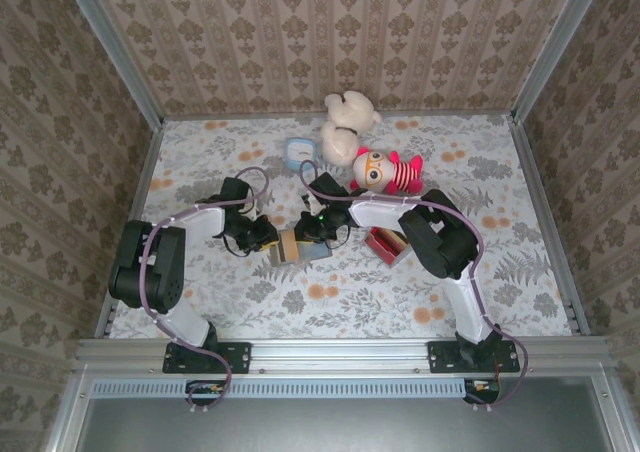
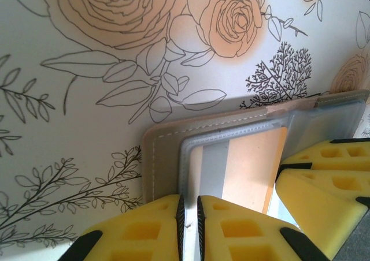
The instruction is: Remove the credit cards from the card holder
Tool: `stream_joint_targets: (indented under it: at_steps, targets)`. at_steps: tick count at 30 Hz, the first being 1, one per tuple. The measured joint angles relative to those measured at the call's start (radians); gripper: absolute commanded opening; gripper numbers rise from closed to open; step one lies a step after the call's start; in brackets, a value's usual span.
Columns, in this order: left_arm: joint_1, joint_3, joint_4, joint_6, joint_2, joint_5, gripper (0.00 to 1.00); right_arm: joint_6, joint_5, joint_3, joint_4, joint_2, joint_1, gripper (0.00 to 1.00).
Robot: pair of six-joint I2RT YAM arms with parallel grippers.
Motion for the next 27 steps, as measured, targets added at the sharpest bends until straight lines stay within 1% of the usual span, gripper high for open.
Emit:
stream_joint_targets:
  at_steps: [16, 20, 25, 27]
  targets:
    - [0.0, 0.0, 0.0, 0.001, 0.013, -0.001, 0.17, 0.003, -0.053, 0.0, 0.042, 0.017, 0.0, 0.16]
    - [0.0, 0.0, -0.001, 0.003, 0.013, -0.001, 0.16, 0.008, -0.055, 0.003, 0.042, 0.019, -0.001, 0.1]
    - [0.002, 0.002, -0.009, 0.017, 0.013, -0.007, 0.16, 0.012, -0.055, 0.003, 0.04, 0.019, -0.003, 0.0]
    - [0.002, 0.004, -0.014, 0.023, 0.013, -0.008, 0.16, 0.011, -0.054, 0.002, 0.04, 0.018, -0.006, 0.0]
